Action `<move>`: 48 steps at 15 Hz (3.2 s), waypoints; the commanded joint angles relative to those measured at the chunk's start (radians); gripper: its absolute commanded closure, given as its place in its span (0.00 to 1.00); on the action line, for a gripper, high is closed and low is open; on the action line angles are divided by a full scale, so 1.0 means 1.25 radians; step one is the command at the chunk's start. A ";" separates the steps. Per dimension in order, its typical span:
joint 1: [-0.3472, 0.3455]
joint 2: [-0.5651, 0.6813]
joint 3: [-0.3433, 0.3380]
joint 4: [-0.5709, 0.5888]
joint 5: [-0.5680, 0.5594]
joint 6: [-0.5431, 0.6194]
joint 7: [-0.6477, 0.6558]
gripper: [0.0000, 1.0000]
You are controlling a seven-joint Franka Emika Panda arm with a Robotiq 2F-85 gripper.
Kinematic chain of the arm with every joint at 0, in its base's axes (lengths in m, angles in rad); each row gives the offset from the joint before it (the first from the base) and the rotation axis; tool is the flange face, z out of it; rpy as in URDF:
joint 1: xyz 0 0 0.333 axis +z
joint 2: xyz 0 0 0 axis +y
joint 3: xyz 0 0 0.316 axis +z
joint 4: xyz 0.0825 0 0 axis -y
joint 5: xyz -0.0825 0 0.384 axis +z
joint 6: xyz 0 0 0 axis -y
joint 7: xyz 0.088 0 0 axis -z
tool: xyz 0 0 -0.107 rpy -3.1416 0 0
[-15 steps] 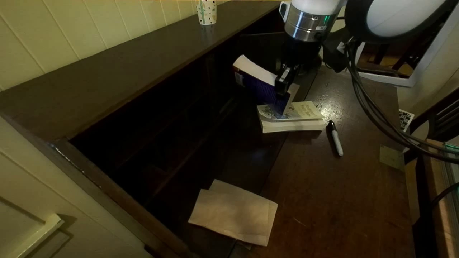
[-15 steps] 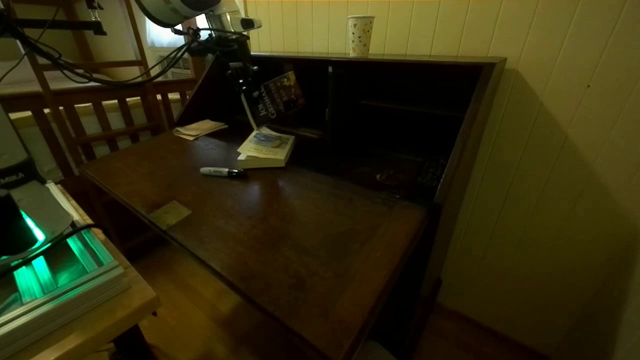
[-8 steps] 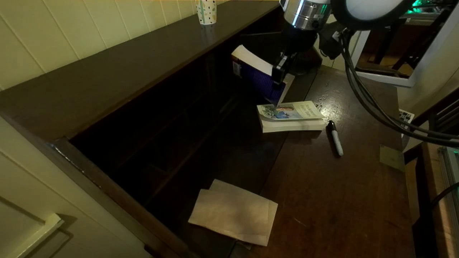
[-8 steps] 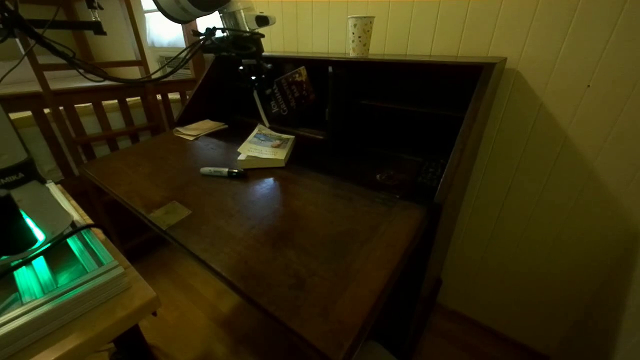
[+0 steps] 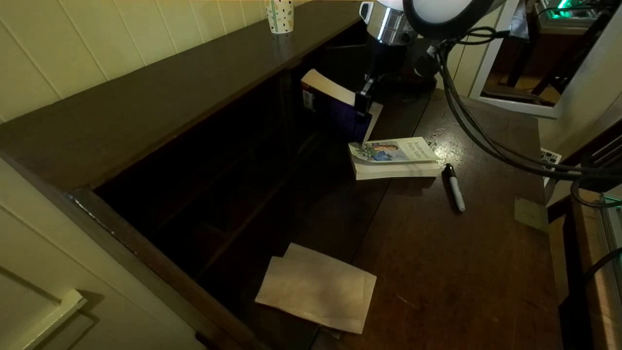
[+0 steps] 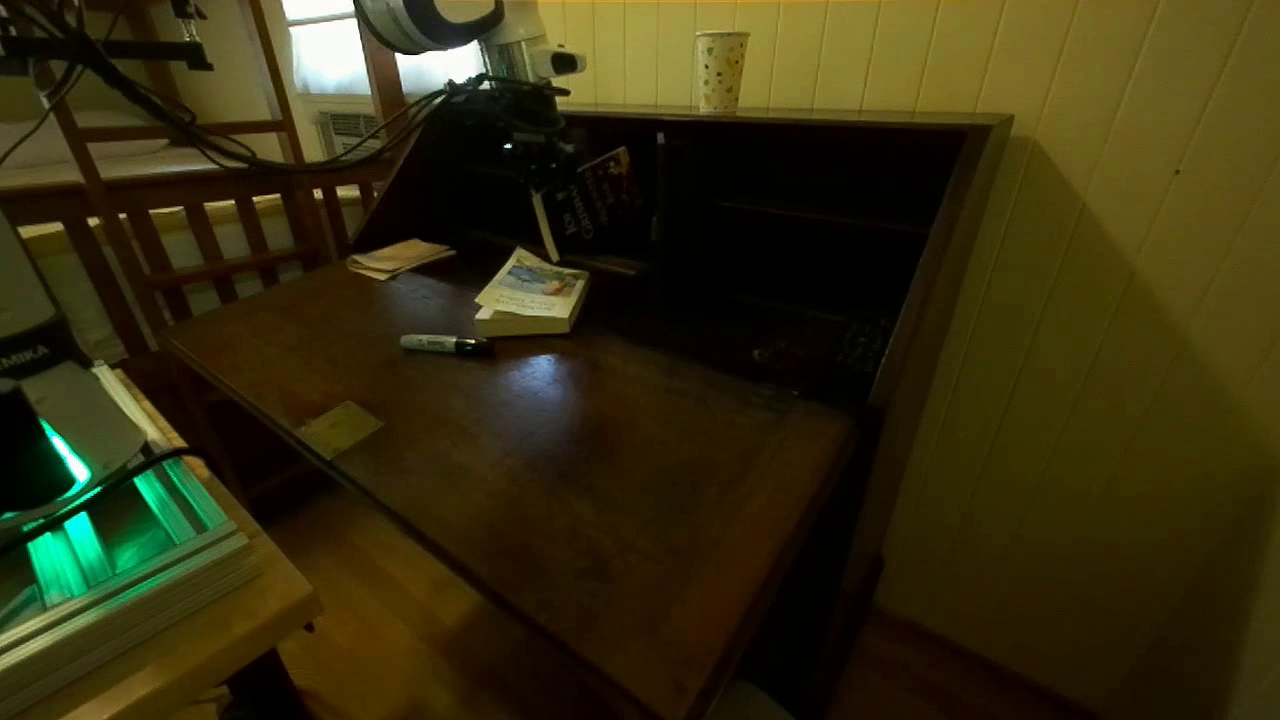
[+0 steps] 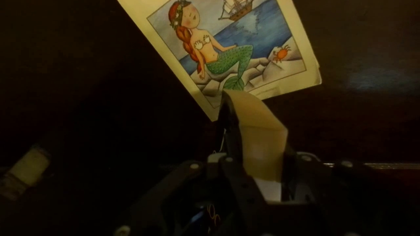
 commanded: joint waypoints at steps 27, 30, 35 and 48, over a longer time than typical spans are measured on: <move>-0.061 0.245 0.088 0.269 0.000 0.004 -0.181 0.93; -0.068 0.252 0.097 0.284 0.010 0.006 -0.191 0.93; -0.071 0.267 0.109 0.293 0.016 0.035 -0.195 0.93; -0.102 0.289 0.147 0.316 0.041 0.061 -0.191 0.93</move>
